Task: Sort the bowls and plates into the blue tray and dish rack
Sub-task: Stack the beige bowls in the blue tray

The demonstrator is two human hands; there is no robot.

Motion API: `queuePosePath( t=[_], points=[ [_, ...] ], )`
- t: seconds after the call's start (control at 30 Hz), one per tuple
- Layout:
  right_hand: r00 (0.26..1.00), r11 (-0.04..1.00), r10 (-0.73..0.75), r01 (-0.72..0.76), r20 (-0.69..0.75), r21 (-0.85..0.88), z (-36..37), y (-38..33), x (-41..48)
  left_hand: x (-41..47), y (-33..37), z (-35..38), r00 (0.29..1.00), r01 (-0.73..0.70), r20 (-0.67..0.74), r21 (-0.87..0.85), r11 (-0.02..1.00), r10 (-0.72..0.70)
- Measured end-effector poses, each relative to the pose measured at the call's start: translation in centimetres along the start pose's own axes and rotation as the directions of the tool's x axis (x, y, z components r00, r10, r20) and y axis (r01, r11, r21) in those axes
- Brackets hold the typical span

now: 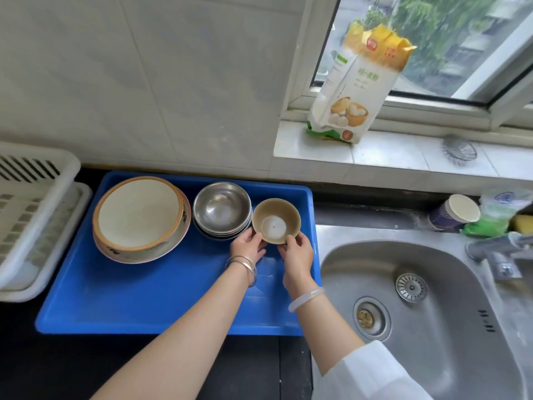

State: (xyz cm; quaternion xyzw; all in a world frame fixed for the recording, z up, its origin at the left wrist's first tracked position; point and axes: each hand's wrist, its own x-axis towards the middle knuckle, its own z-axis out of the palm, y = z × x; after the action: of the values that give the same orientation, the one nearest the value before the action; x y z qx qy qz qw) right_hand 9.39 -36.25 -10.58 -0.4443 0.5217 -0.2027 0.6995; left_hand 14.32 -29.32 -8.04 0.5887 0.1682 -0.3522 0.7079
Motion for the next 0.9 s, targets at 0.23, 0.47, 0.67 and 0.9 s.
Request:
queuePosePath(
  t=[0.23,0.47,0.67,0.9],
  points=[
    [1.0,0.998,0.005,-0.004,-0.01,0.056,0.6,-0.5,0.6,0.7,0.0,1.0,1.0,0.005,0.022,-0.033,0.999,-0.004],
    [1.0,1.0,0.002,-0.002,0.021,0.012,0.3,-0.8,0.5,1.0,-0.3,1.3,1.0,-0.006,-0.004,-0.047,0.999,0.006],
    [0.994,0.998,0.04,-0.034,0.103,-0.061,-0.3,-1.7,-0.1,0.2,0.0,1.1,1.0,-0.004,-0.014,-0.04,0.999,0.004],
    [0.991,0.969,0.023,0.01,0.13,-0.248,-2.0,-2.8,-4.0,-2.7,0.0,-2.1,0.998,-0.024,-0.05,0.095,0.995,0.028]
  ],
)
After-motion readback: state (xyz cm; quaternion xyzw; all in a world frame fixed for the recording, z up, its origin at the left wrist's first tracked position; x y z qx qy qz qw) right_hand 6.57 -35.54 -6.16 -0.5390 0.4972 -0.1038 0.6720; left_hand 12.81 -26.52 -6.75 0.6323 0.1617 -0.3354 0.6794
